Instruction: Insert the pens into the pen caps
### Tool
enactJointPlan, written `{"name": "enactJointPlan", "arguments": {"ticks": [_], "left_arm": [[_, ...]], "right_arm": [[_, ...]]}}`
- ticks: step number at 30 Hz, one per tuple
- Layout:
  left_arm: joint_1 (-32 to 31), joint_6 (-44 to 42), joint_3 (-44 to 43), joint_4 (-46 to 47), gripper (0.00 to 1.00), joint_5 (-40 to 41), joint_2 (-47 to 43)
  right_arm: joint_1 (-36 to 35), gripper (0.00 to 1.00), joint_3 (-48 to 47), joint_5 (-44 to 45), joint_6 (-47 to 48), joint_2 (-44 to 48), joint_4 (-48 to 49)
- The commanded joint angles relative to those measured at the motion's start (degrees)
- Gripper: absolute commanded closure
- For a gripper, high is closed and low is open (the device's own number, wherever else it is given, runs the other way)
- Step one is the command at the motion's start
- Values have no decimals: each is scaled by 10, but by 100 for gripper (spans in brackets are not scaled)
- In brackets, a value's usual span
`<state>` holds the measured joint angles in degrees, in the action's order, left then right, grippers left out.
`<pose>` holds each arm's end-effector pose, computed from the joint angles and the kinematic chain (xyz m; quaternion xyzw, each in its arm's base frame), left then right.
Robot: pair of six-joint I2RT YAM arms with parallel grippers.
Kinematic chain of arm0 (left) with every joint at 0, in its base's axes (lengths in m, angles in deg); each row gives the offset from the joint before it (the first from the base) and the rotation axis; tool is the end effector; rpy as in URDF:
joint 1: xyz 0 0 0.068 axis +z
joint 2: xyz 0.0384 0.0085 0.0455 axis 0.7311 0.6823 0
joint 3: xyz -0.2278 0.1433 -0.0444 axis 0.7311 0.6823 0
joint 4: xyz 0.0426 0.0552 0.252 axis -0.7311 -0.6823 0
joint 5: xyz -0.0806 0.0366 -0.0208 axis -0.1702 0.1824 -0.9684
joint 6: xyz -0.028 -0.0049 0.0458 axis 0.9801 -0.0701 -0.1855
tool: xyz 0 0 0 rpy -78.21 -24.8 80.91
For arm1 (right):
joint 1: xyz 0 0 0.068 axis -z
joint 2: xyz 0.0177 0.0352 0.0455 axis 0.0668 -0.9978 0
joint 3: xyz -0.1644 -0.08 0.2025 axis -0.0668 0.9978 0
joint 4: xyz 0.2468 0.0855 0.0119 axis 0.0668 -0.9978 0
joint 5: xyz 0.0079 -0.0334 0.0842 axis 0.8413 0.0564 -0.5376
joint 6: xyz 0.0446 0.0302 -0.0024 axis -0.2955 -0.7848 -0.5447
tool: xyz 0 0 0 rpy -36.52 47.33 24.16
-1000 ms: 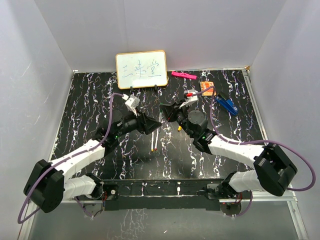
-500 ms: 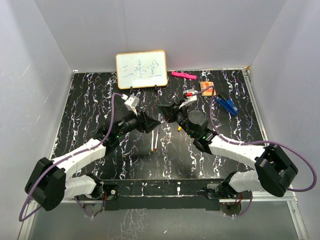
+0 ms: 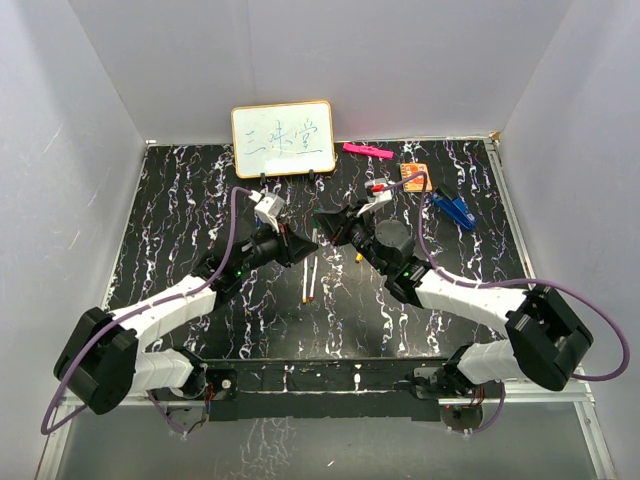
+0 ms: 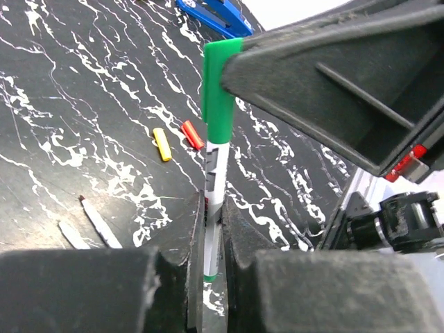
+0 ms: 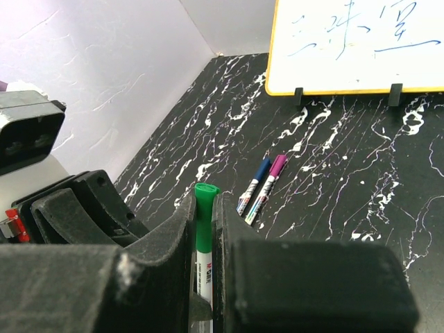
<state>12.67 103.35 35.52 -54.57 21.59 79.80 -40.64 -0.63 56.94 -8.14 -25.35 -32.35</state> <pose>0.2159 -0.1624 0.2561 0.1545 0.7152 -0.4609 0.5022 0.2149 0.2048 0.2752 -0.0474 0.7030 0.3909 0.5922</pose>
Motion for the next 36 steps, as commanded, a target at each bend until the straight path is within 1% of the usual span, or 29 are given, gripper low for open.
{"name": "enactJointPlan", "arguments": {"ticks": [1, 3, 6, 8, 11, 14, 16, 18, 21, 27, 30, 36], "left_arm": [[0, -5, 0, 5, 100, 37, -8], [0, -6, -1, -5, 100, 56, -14], [0, -19, -20, -58, 100, 81, -9], [0, -27, -40, -105, 100, 107, -1], [0, -38, -69, -180, 100, 166, 19], [0, -44, -104, -246, 100, 216, 49], [1, -46, -133, -285, 100, 247, 76], [0, -38, -162, -326, 100, 288, 114], [2, -26, -205, -371, 100, 328, 164], [9, -26, -303, -455, 100, 364, 292], [13, -26, -336, -470, 100, 373, 328], [22, -24, -359, -470, 100, 372, 362]], "right_arm": [[0, 100, -30, -4, -6, -5, 23], [1, 100, -31, 0, -1, -8, 11], [1, 81, -32, 17, 10, -6, -4], [1, 73, -34, 40, 18, -1, -17], [0, 66, -43, 112, 19, 11, -64], [0, 59, -75, 217, -1, 12, -155], [1, 55, -97, 264, -5, 6, -213], [1, 53, -119, 283, -4, -7, -262], [1, 51, -147, 289, -4, -26, -321], [1, 50, -157, 279, -17, -52, -369], [1, 50, -160, 275, -19, -59, -380], [0, 48, -163, 248, -12, -68, -387]]}}
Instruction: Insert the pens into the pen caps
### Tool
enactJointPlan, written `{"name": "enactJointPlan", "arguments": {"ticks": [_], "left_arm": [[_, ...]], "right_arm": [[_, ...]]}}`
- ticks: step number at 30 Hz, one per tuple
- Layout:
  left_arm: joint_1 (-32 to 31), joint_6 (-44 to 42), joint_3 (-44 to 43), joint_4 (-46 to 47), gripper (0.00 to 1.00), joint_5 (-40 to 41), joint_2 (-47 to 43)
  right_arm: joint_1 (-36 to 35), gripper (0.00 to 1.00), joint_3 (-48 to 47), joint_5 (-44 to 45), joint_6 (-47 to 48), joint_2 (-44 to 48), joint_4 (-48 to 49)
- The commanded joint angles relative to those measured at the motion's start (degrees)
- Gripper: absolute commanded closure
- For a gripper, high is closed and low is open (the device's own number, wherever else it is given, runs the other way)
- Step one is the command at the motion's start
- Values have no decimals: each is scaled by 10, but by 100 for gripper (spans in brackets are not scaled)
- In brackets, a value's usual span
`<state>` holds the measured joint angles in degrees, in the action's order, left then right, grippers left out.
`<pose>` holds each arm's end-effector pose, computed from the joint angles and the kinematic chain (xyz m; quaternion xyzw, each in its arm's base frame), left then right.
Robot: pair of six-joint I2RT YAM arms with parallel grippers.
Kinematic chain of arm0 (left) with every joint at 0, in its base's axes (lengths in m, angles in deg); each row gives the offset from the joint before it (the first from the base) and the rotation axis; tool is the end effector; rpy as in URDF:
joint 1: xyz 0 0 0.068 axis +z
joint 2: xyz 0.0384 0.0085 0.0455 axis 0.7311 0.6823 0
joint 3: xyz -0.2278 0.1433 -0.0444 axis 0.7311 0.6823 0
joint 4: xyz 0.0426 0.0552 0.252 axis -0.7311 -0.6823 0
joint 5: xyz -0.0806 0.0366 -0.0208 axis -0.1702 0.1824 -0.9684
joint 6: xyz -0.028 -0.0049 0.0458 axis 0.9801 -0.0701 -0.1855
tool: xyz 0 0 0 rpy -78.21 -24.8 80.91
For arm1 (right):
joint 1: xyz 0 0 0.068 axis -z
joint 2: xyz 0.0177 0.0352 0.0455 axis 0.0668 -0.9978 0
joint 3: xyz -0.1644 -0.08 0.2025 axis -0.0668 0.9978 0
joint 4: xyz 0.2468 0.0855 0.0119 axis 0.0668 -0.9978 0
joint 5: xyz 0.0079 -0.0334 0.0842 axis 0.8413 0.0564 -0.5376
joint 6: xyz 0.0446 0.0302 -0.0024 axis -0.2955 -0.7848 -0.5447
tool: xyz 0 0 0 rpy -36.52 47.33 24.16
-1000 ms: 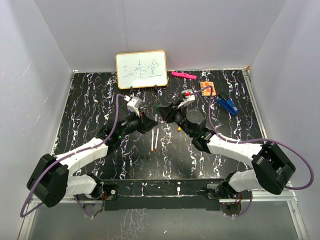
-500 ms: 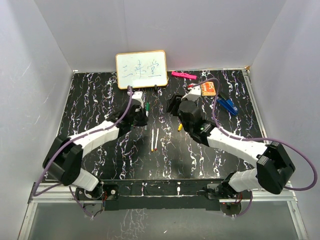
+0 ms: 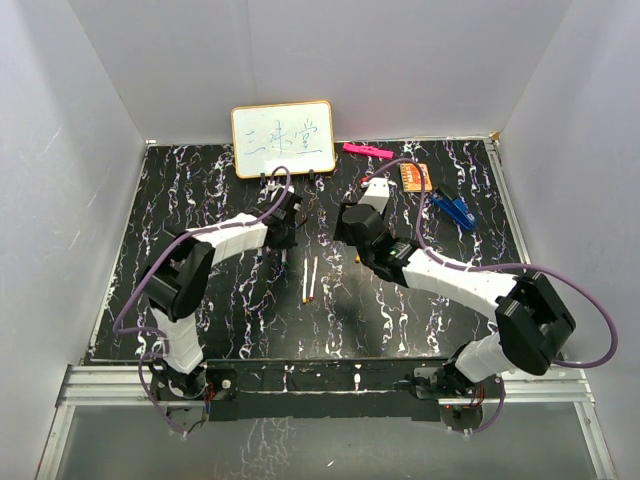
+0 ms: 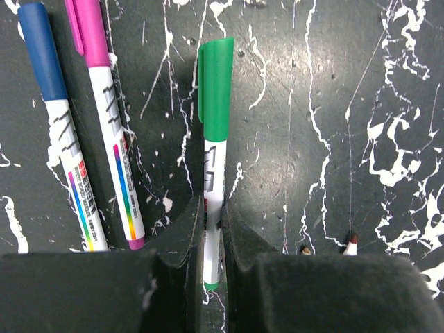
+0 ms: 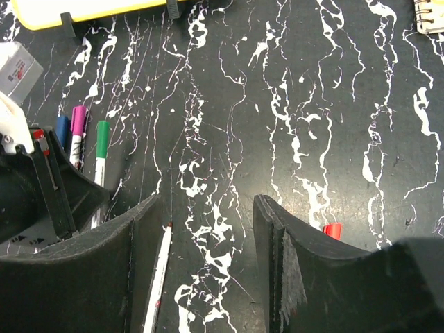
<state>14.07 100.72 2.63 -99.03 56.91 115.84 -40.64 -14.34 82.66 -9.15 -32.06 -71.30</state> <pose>0.3300 -0.2027 0.1715 0.0124 0.9382 -0.0526 0.3418 0.2391 0.2077 0.2553 0.0357 0.8476 0.0890 0.5219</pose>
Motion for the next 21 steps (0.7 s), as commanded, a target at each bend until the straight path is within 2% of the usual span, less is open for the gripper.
{"name": "enactJointPlan", "arguments": {"ticks": [1, 8, 21], "left_arm": [[13, 3, -34, -27, 100, 18, 6], [36, -3, -62, -28, 100, 9, 38], [47, -1, -89, -38, 78, -3, 72]], "right_arm": [[1, 47, -28, -10, -2, -5, -2], [0, 47, -36, -9, -12, -23, -36], [1, 47, -42, -11, -16, -50, -57]]}}
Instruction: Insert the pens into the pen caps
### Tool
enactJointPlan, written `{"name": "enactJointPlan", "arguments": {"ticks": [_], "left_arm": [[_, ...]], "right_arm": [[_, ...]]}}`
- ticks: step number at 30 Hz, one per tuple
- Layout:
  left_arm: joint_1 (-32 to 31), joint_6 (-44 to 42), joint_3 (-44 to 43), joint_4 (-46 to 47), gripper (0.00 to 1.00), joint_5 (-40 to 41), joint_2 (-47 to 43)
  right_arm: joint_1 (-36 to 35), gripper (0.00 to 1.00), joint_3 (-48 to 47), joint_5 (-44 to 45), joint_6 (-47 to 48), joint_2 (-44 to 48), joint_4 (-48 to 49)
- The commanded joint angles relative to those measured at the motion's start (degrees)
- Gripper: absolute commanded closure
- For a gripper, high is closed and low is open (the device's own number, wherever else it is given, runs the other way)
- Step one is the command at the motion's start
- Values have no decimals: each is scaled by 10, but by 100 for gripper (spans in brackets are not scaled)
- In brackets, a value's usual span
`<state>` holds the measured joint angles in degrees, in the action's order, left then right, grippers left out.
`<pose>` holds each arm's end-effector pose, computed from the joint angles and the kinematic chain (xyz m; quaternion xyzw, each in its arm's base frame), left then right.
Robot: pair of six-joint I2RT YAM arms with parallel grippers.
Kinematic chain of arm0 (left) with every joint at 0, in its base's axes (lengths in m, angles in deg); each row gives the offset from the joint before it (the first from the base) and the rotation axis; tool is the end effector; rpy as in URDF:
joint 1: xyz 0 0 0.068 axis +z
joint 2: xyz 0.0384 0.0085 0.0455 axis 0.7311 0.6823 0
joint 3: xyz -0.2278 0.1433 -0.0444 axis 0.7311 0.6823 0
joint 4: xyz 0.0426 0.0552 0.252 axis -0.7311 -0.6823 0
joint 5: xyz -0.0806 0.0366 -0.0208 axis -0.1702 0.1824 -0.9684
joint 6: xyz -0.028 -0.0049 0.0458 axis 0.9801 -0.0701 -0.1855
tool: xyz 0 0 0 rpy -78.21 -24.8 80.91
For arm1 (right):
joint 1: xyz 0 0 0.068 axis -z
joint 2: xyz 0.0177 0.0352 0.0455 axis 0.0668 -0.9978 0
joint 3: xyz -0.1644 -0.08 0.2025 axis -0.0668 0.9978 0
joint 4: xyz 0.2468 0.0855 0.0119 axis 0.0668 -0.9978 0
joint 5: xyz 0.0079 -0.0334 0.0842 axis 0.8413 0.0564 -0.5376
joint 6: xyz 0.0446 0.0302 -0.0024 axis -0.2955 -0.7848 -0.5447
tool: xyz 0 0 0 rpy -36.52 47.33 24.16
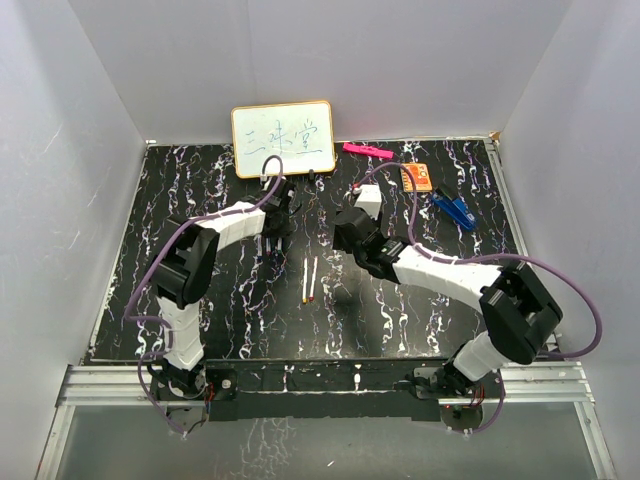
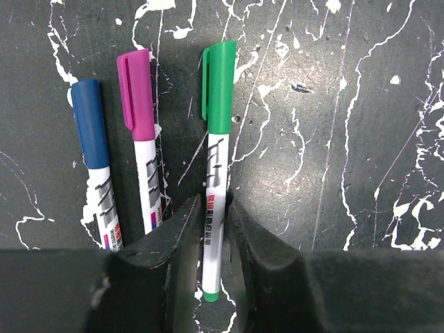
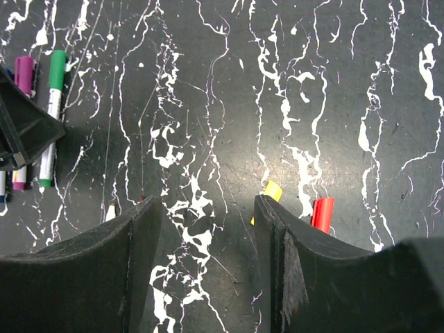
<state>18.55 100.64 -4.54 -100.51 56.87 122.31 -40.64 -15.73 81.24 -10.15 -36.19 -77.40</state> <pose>0.3697 -0.1898 0.1635 -0.0226 0.9402 -0.0360 0.3380 0.2432 0.2128 0.2324 0.0147 0.8810 0.0546 0.4698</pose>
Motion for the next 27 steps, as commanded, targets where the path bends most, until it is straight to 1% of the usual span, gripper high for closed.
{"name": "enactJointPlan", "arguments": {"ticks": [1, 4, 9, 18, 22, 27], "left_arm": [[2, 0, -18, -23, 77, -2, 5], [2, -2, -22, -26, 73, 3, 0], [2, -6, -28, -28, 72, 9, -22], [1, -21, -38, -45, 66, 32, -81], [-10, -23, -10, -32, 65, 21, -129], [-37, -15, 55, -21, 64, -21, -185]], "right_arm": [[1, 47, -28, 3, -6, -10, 3], [1, 47, -28, 4, -6, -14, 1], [0, 47, -28, 14, -8, -13, -2], [1, 47, -1, 19, -6, 22, 27], [1, 46, 13, 27, -4, 33, 35], [0, 46, 23, 28, 0, 36, 30]]}}
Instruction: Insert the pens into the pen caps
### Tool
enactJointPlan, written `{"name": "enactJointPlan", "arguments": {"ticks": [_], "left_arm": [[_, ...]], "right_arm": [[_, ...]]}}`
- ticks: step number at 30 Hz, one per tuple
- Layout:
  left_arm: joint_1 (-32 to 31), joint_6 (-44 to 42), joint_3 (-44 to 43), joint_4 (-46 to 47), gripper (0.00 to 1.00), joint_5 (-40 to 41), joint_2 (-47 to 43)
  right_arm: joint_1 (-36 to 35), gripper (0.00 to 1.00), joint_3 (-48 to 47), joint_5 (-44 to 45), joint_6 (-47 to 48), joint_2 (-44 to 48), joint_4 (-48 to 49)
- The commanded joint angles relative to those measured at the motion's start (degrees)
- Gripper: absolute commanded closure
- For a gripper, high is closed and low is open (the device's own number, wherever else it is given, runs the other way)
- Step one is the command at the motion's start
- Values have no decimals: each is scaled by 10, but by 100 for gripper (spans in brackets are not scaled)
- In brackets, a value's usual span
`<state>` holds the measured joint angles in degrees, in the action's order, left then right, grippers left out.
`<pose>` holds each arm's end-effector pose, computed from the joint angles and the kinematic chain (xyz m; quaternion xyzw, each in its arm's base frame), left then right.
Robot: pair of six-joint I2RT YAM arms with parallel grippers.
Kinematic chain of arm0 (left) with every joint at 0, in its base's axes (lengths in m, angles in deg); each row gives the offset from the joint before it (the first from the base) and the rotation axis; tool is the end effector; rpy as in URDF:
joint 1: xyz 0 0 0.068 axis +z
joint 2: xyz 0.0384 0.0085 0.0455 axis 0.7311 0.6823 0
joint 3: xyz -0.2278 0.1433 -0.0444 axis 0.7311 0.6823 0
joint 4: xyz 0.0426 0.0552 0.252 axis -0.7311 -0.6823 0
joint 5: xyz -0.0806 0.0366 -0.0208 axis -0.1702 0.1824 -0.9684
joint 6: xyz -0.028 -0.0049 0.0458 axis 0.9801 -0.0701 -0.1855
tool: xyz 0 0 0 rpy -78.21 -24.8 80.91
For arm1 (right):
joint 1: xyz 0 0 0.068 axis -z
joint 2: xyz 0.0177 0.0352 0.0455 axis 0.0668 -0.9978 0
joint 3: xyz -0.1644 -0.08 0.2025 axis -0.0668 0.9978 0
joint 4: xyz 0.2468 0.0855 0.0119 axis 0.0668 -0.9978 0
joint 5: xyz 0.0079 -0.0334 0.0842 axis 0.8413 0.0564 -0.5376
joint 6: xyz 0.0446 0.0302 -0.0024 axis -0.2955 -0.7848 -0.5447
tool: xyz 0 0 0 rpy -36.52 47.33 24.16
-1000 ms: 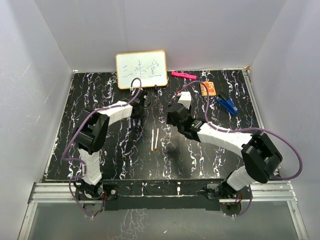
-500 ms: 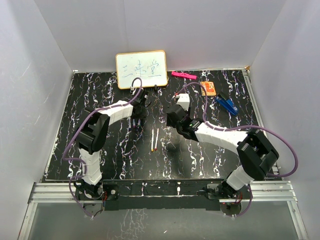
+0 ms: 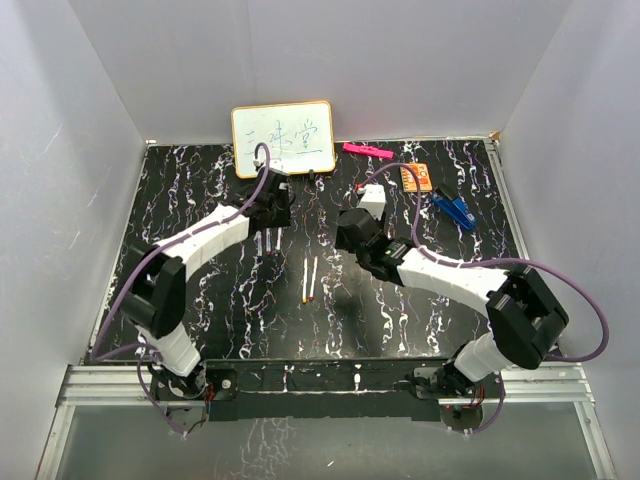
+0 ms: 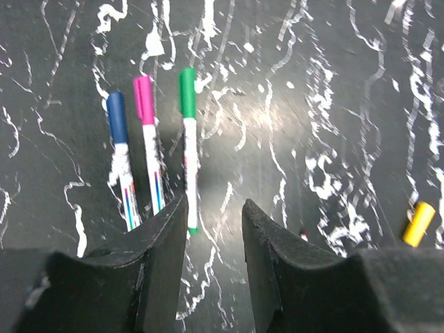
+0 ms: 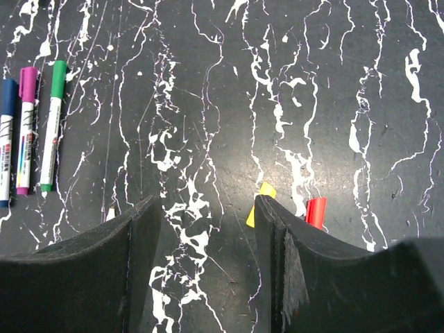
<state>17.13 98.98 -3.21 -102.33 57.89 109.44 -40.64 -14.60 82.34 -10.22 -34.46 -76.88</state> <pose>0.3422 -0.1852 0.2403 -0.0126 0.9098 -0.0672 0.4093 0.2392 0.2081 0.2361 0.0222 0.8753 0.0537 0.4800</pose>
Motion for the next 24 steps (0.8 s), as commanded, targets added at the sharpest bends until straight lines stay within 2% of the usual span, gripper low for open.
{"name": "enactJointPlan", "arguments": {"ticks": [1, 6, 11, 16, 24], "left_arm": [[-30, 5, 55, -4, 64, -43, -65], [-88, 11, 97, -27, 62, -54, -83], [-143, 8, 83, -83, 61, -31, -60], [-156, 13, 62, -120, 59, -19, -34], [-165, 14, 37, -154, 59, -48, 11]], "right_arm": [[0, 46, 16, 17, 1, 22, 26], [1, 46, 36, 18, 5, 35, 37], [0, 46, 42, 16, 9, 40, 39], [1, 46, 42, 16, 11, 38, 33], [1, 46, 39, 16, 12, 34, 25]]}}
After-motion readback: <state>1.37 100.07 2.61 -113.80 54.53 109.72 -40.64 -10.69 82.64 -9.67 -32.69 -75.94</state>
